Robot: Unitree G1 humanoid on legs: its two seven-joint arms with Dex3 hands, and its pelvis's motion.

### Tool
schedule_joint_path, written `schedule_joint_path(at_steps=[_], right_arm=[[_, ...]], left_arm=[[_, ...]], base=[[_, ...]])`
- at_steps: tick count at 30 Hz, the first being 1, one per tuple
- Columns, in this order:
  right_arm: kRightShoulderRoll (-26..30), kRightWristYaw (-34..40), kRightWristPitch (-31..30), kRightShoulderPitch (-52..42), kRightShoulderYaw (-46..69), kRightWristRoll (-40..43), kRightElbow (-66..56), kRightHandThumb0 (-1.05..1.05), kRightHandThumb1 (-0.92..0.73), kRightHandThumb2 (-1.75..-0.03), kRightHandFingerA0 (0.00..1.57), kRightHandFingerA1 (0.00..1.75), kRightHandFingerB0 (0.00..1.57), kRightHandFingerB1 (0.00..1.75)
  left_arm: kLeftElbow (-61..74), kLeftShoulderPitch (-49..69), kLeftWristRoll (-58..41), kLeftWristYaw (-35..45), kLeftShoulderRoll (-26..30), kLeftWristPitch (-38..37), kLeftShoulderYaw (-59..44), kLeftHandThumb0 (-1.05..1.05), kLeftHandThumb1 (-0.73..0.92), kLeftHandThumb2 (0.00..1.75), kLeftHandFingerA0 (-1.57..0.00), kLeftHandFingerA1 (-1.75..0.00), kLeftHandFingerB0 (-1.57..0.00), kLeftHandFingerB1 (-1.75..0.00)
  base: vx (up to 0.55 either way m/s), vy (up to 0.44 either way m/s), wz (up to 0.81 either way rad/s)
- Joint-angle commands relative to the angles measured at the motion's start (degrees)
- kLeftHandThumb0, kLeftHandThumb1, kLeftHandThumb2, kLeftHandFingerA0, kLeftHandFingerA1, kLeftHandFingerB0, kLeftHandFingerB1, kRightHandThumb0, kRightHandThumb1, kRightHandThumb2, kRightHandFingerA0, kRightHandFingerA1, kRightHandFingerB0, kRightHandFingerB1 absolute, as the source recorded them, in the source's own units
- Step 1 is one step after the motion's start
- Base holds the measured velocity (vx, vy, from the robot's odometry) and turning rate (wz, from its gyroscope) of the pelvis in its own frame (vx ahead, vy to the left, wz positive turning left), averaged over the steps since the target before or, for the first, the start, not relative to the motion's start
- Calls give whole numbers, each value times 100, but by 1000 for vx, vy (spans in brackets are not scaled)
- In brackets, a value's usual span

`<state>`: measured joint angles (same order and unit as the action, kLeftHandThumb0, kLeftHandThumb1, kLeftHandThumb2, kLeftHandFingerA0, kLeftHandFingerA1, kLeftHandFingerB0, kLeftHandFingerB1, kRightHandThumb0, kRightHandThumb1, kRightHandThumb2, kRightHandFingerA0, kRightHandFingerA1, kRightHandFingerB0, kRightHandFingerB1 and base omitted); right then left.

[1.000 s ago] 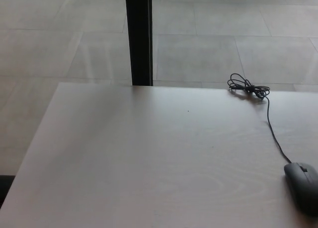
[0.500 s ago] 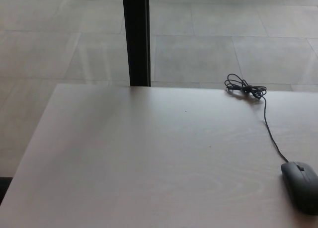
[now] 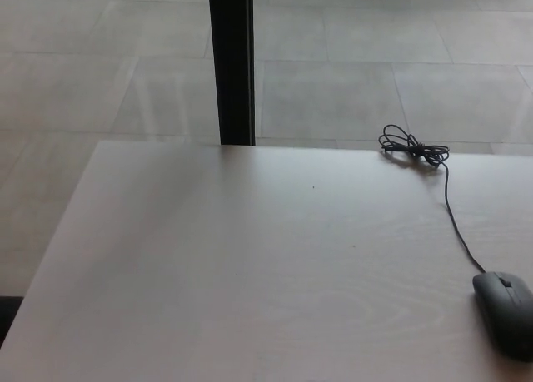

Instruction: The robot uses its right fingers to click on the left button of the black mouse placed on the table.

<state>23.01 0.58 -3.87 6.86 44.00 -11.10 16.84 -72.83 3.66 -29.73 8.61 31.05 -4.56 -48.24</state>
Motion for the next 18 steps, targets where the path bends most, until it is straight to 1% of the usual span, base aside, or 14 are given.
schedule_joint_path(at_steps=[1,2,4,5,6,7,9,10,12,13,15,16,17,18], right_arm=[[-1310,550,-1003,50,1714,2619,463,-66,-91,-67,32,38,10,29],[-1371,560,-1018,92,1778,2690,533,-34,-59,-112,0,46,0,48],[-1500,589,-1058,138,1854,2756,590,-35,-57,-111,0,46,0,49],[-1577,653,-1096,143,1890,2772,504,-72,-75,-98,20,45,6,38],[-1611,655,-1087,154,1911,2792,499,-72,-75,-98,20,45,6,38],[-1661,553,-1017,148,1920,2838,555,-33,-59,-112,1,46,1,48],[-1679,396,-893,152,1953,2902,699,-33,-61,-113,1,47,0,47],[-1678,370,-881,172,1978,2920,779,-65,-91,-68,23,32,16,27],[-1624,273,-872,228,2078,3016,1020,-64,-92,-68,24,33,17,27],[-1611,266,-878,250,2121,3048,1113,-65,-91,-68,27,34,20,28],[-1710,335,-995,214,2120,3057,926,-66,-91,-68,25,34,20,28],[-1750,379,-1083,231,2112,3065,834,-66,-92,-68,24,34,18,28],[-1737,375,-1085,248,2122,3065,893,-66,-92,-68,25,34,19,27],[-1731,327,-1062,253,2124,3078,978,-67,-92,-69,26,35,18,28]], left_arm=[[-22,46,-36,54,36,-126,23,-95,92,77,-68,-60,-47,-44],[-16,46,-26,26,31,-145,30,-94,92,77,-69,-61,-45,-46],[-7,37,-45,-2,24,-148,12,-96,92,77,-67,-61,-44,-46],[-17,24,-53,4,27,-127,6,-96,92,77,-63,-61,-45,-46],[-27,18,-49,-1,35,-114,9,-96,92,77,-63,-61,-45,-46],[-20,25,-32,50,37,-141,27,-95,92,79,-66,-62,-46,-47],[-23,11,-40,-14,36,-129,15,-96,92,79,-70,-63,-44,-46],[-10,11,-58,-11,34,-137,-1,-96,92,79,-70,-64,-45,-47],[-8,7,-74,-18,34,-128,-16,-95,92,77,-72,-64,-50,-48],[-9,3,-80,-27,36,-114,-21,-95,92,77,-68,-63,-46,-47],[7,18,-53,-6,36,-105,9,-97,92,78,-65,-62,-50,-49],[-6,16,10,-44,47,-124,63,-96,92,79,-68,-59,-48,-45],[-8,17,-3,-11,50,-115,56,-97,92,78,-66,-60,-46,-45],[-8,7,-42,1,45,-102,22,-103,79,90,-64,-65,-45,-50]], base=[[0,0,0],[0,0,0],[0,0,0],[0,0,0],[0,0,0],[0,0,0],[0,0,0],[0,0,0],[0,0,0],[0,0,0],[0,0,0],[0,0,0],[0,0,0],[0,0,0]])
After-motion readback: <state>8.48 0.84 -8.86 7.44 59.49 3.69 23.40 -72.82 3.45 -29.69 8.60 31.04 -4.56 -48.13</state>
